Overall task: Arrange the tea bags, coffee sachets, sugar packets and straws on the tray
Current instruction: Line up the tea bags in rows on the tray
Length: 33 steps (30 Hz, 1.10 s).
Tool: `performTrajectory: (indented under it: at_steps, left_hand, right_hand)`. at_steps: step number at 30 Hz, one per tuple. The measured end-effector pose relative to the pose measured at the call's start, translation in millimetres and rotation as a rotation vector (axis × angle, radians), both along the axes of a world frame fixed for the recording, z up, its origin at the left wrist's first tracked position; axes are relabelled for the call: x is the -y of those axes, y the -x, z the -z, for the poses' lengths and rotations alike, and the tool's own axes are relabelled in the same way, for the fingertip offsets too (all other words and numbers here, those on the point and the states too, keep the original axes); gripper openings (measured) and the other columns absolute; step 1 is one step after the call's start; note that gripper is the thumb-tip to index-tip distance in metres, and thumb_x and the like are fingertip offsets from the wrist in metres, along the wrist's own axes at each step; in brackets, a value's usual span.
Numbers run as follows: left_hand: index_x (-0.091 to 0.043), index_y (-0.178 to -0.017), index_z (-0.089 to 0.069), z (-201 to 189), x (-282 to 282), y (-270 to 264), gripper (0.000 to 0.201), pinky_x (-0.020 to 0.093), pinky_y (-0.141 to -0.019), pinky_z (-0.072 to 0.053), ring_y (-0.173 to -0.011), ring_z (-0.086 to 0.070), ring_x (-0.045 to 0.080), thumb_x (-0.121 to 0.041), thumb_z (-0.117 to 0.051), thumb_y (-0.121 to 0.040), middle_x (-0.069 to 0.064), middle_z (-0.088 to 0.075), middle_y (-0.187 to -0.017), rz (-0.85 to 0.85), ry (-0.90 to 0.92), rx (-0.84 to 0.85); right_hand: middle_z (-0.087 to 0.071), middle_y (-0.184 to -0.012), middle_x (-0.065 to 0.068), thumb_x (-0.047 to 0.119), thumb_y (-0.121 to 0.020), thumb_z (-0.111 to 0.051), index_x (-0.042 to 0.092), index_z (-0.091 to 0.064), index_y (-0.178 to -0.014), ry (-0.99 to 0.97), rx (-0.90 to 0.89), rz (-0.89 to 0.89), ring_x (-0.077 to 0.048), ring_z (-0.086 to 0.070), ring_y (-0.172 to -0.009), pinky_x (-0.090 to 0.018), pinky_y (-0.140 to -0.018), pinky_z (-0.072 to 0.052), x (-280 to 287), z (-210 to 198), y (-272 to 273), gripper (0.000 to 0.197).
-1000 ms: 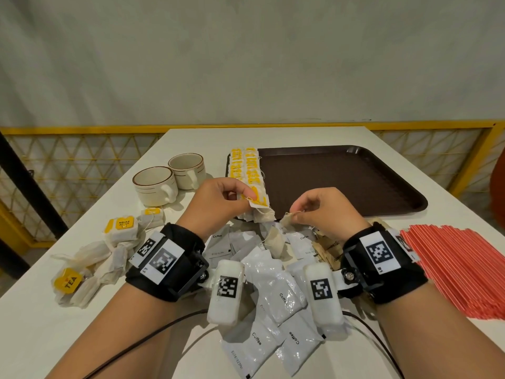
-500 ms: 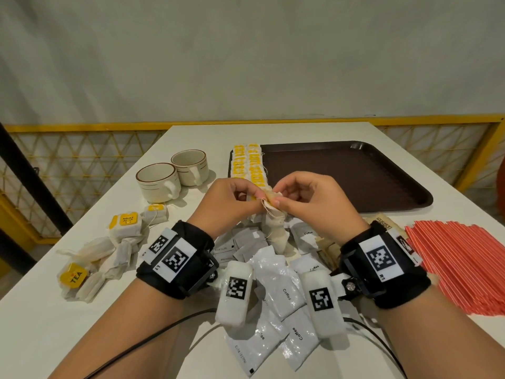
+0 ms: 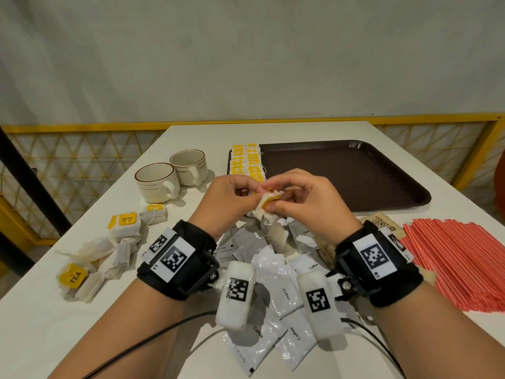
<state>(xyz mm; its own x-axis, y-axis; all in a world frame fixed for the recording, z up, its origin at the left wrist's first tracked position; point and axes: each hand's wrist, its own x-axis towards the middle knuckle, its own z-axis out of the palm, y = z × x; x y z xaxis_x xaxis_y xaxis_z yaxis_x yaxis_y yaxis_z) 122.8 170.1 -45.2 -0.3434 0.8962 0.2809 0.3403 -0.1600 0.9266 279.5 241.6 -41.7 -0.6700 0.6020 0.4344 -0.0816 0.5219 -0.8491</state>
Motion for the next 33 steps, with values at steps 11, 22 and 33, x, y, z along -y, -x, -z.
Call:
performTrajectory:
  at_steps: [11, 22, 33]
  left_hand:
    - [-0.019, -0.104, -0.060, -6, 3, 8, 0.032, 0.037, -0.080, -0.055, -0.087, -0.066, 0.029, 0.005, -0.065, -0.083, 0.017, -0.067, -0.096, -0.084, -0.091, 0.036]
    - [-0.012, -0.091, -0.065, -8, 4, 2, 0.021, 0.026, -0.070, -0.055, -0.070, -0.067, 0.016, 0.003, -0.069, -0.078, 0.003, -0.072, -0.074, 0.045, -0.040, 0.147]
    - [-0.010, -0.098, -0.065, -11, 7, 3, 0.029, 0.021, -0.066, -0.053, -0.065, -0.064, 0.012, 0.005, -0.073, -0.074, -0.001, -0.069, -0.069, 0.067, 0.011, 0.158]
  right_hand:
    - [-0.068, -0.097, 0.005, 0.008, -0.079, -0.073, 0.022, -0.068, -0.081, 0.007, -0.016, 0.114, -0.007, -0.064, -0.088, -0.024, -0.079, -0.053, -13, -3, -7, 0.015]
    - [-0.069, -0.076, 0.001, -0.005, -0.072, -0.075, 0.014, -0.065, -0.091, 0.309, -0.100, 0.009, -0.012, -0.064, -0.071, -0.023, -0.065, -0.054, -5, 4, 3, 0.029]
    - [-0.065, -0.082, -0.011, 0.002, -0.080, -0.072, 0.009, -0.067, -0.088, 0.430, 0.034, 0.071, -0.015, -0.060, -0.070, -0.026, -0.067, -0.051, -10, -8, 6, 0.012]
